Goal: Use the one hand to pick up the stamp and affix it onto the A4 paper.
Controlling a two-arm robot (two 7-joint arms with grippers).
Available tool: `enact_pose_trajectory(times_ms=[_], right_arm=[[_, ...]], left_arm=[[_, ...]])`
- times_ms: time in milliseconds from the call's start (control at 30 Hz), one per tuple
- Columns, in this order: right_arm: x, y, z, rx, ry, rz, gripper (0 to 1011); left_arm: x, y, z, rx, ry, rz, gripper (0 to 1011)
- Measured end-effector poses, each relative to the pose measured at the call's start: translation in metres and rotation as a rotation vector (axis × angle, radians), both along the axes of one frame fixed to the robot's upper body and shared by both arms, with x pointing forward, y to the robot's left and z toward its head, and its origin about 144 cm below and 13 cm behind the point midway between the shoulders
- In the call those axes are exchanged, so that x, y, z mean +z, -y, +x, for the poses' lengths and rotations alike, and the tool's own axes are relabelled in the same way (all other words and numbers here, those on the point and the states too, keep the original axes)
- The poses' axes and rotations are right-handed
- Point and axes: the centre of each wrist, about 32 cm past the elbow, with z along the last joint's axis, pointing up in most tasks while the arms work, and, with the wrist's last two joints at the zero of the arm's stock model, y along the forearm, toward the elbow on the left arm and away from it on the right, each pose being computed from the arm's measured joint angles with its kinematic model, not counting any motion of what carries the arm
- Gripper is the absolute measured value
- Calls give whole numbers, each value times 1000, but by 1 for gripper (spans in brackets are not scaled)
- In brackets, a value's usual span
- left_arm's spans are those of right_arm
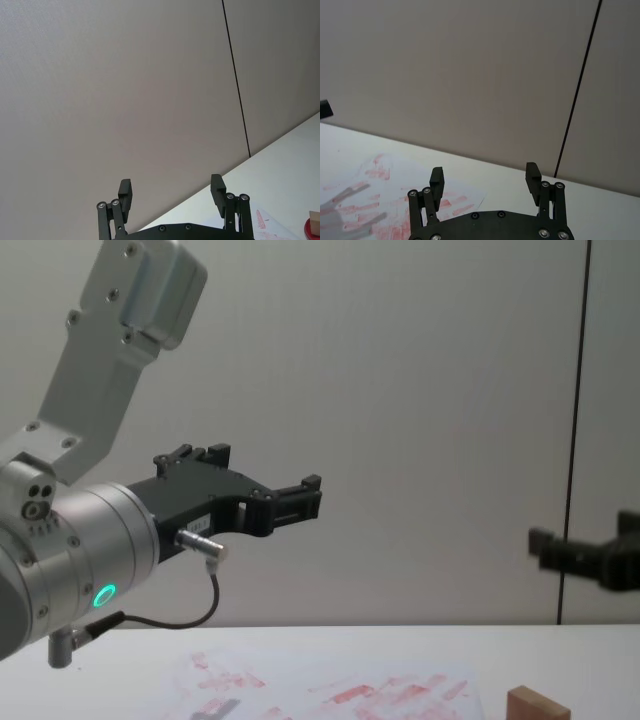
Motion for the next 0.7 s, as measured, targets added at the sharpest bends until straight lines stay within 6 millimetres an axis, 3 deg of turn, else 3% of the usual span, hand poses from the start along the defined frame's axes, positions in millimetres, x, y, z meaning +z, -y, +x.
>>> enact_pose_trajectory(times_ms=[700], right_arm=[[8,1,-11,-32,68,41,1001]], left_arm=[[0,0,0,0,0,0,1001]])
